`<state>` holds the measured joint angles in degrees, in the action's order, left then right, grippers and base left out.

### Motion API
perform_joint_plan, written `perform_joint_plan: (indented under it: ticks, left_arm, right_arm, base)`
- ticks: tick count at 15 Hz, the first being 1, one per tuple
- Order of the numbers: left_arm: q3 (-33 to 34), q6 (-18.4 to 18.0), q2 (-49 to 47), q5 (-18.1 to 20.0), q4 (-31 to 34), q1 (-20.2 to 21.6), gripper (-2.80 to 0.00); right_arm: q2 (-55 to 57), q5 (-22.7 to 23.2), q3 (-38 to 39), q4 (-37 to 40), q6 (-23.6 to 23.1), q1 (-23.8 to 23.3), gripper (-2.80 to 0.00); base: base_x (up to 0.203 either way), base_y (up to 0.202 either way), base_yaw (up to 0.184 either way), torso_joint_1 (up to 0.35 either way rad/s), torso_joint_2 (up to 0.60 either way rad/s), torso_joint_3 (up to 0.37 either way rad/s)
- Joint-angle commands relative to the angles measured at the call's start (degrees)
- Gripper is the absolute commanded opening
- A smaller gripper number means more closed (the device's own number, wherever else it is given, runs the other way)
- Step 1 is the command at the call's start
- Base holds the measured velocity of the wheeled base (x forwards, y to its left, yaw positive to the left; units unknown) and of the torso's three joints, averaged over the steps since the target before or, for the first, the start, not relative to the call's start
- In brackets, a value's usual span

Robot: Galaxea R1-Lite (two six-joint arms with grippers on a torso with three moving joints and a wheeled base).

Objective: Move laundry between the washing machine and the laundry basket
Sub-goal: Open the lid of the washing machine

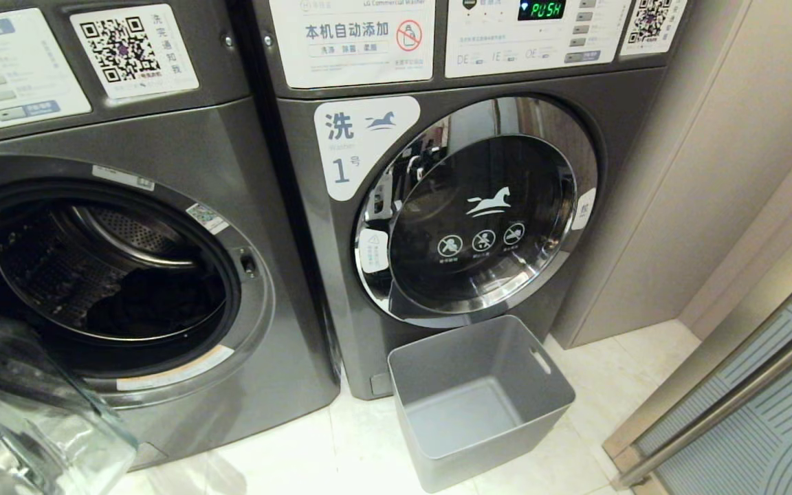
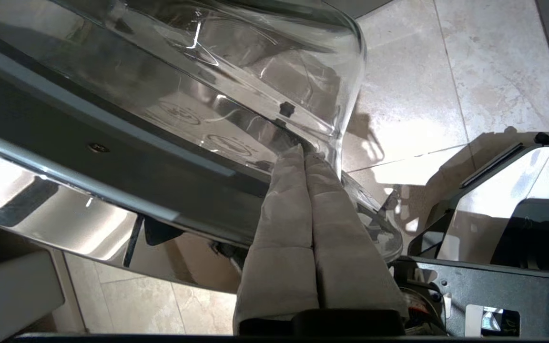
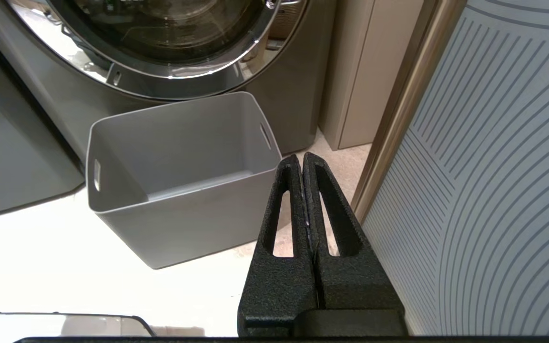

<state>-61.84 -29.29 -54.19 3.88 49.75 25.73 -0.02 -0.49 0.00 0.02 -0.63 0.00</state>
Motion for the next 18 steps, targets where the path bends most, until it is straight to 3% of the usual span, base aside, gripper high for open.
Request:
perform_joint_plan:
  ticks: [1, 6, 15, 18]
  left_arm:
    - [-0.07, -0.75, 0.03, 0.1, 0.26, 1.74, -2.8]
    - [-0.03, -7.5, 0.02, 3.73, 1.23, 10.71, -2.8]
    - [0.49, -7.77, -0.48, 3.99, 1.23, 19.14, -2.8]
    - [0.13, -9.95, -0.63, 3.87, 1.15, 23.25, -2.8]
  right_arm:
    - [0.02, 0.0, 0.0, 0.02, -0.02, 0.0, -2.8]
    - [0.02, -0.04, 0.0, 0.02, -0.01, 0.0, -2.8]
    - [0.02, 0.05, 0.0, -0.02, -0.07, 0.0, -2.8]
    - [0.02, -0.04, 0.0, -0.02, 0.02, 0.0, -2.8]
  base:
    - [0.0, 0.0, 0.0, 0.0, 0.0, 0.0]
    - [0.0, 0.0, 0.0, 0.0, 0.0, 0.0]
    - [0.0, 0.0, 0.0, 0.0, 0.0, 0.0]
    - [0.0, 0.0, 0.0, 0.0, 0.0, 0.0]
